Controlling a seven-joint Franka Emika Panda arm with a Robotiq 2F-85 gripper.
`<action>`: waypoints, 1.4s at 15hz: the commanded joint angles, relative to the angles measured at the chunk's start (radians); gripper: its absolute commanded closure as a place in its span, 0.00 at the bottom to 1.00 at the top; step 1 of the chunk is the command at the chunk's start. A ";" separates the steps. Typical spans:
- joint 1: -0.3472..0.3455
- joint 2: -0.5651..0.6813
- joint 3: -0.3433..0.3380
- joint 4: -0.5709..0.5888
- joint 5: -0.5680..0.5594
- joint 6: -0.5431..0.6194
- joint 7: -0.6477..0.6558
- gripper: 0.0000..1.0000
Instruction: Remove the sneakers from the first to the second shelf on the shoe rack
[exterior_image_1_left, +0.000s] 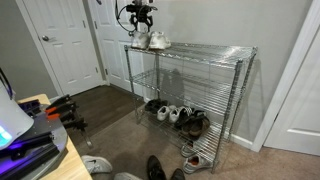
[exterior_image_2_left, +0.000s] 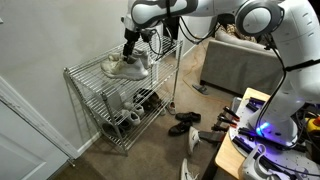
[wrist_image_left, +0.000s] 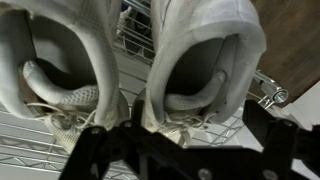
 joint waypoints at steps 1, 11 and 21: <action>0.029 -0.031 -0.048 -0.067 -0.048 0.093 0.057 0.00; 0.083 -0.089 -0.128 -0.133 -0.336 0.141 0.298 0.00; 0.073 -0.099 -0.127 -0.215 -0.368 0.102 0.359 0.00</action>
